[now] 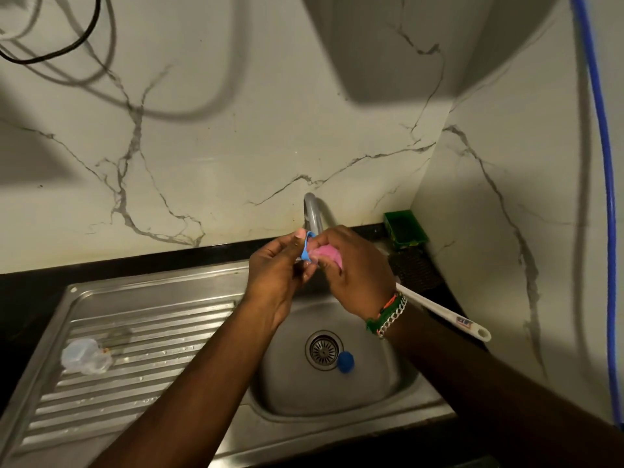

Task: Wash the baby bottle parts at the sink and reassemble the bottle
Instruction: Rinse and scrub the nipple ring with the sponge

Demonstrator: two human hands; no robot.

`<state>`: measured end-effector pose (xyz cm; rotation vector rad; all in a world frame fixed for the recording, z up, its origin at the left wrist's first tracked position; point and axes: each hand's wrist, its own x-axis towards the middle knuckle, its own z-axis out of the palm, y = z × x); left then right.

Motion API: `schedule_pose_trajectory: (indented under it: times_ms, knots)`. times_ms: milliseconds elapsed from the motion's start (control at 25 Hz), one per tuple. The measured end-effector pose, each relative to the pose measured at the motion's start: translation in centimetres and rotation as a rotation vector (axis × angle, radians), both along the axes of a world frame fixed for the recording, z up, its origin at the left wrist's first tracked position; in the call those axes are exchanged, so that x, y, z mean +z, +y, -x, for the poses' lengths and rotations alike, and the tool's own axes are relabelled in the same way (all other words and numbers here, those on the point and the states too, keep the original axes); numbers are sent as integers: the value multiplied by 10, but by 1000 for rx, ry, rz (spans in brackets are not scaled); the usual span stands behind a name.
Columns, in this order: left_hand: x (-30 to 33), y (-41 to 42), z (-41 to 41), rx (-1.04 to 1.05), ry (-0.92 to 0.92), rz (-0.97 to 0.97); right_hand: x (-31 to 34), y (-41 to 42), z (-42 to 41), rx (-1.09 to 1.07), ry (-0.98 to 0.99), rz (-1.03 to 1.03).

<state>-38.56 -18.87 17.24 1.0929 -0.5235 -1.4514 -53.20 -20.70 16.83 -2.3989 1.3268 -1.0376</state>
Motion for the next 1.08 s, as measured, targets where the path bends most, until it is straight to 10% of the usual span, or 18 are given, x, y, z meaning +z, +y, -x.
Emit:
schedule_pose_trajectory:
  times_ms: [1080]
  knots:
    - [-32,5,8,-115,380,-127,15,18,6,35,131,-53]
